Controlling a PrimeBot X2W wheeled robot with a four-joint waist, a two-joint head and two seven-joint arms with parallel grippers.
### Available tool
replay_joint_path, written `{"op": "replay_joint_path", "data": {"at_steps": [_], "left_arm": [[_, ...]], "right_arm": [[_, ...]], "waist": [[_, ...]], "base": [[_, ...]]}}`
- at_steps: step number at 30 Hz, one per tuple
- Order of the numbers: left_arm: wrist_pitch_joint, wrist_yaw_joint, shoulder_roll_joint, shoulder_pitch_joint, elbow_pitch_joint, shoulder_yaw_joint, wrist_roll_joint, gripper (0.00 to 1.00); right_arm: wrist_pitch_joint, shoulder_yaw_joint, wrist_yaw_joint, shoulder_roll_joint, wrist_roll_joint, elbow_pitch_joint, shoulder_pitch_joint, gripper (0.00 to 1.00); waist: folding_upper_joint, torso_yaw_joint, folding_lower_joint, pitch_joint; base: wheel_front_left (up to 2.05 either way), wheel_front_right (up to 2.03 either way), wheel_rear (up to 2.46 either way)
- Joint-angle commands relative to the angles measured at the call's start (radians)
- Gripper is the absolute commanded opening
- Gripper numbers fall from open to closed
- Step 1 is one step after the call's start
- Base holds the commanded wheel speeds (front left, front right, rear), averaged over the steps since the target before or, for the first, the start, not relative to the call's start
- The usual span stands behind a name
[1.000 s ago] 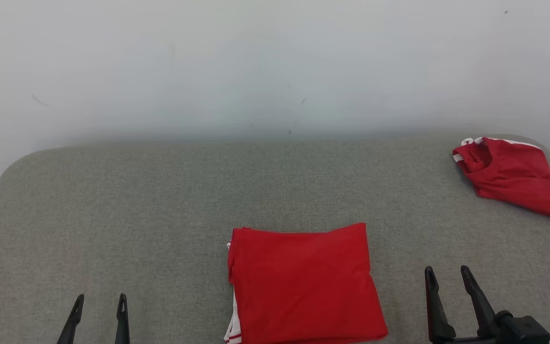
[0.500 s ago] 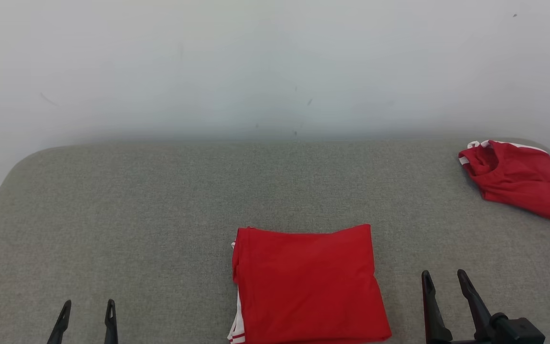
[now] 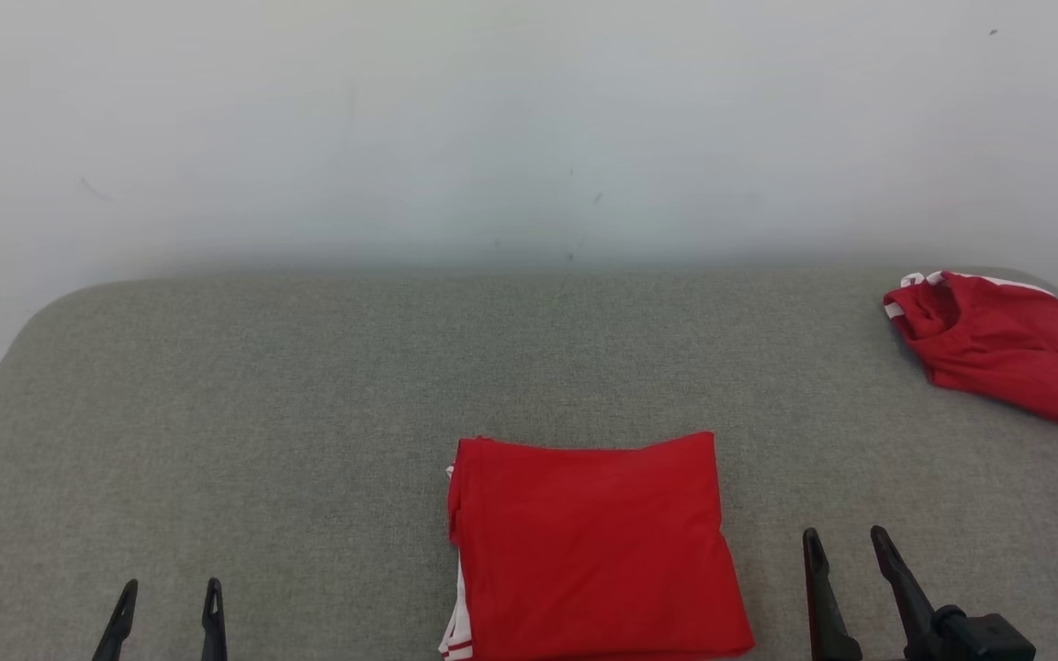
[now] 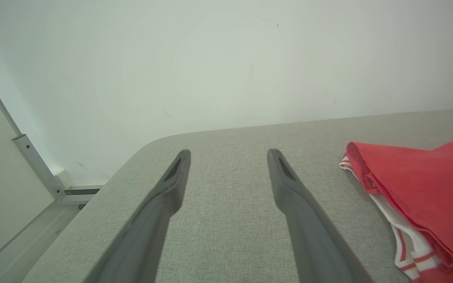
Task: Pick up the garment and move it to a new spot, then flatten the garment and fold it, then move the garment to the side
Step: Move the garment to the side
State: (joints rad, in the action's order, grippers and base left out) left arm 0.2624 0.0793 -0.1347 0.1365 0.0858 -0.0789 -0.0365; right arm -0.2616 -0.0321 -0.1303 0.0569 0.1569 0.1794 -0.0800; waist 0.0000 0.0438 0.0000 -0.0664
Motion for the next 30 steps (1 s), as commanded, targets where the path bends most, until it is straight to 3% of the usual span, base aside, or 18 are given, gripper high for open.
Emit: {"op": "replay_joint_path", "data": {"at_steps": [1,19,30], "left_arm": [[0.003,-0.004,-0.004,0.009,0.001,0.0,-0.001,1.0],[0.003,-0.008,-0.004,0.006,0.007,0.007,-0.007,1.0],[0.003,-0.012,0.003,-0.021,0.006,0.028,0.0,1.0]], "right_arm": [[-0.004,0.002,0.0,-0.002,-0.012,0.002,0.002,1.0],[-0.004,0.007,0.0,0.0,-0.018,0.021,0.011,1.0],[0.075,0.05,0.0,0.02,-0.044,0.182,0.199,1.0]], "waist": [[0.0,-0.001,0.0,0.0],[0.0,0.004,0.0,-0.002],[0.0,0.032,0.0,0.028]], "base": [[0.0,0.0,0.0],[0.0,0.0,0.0],[0.0,0.0,0.0]]}}
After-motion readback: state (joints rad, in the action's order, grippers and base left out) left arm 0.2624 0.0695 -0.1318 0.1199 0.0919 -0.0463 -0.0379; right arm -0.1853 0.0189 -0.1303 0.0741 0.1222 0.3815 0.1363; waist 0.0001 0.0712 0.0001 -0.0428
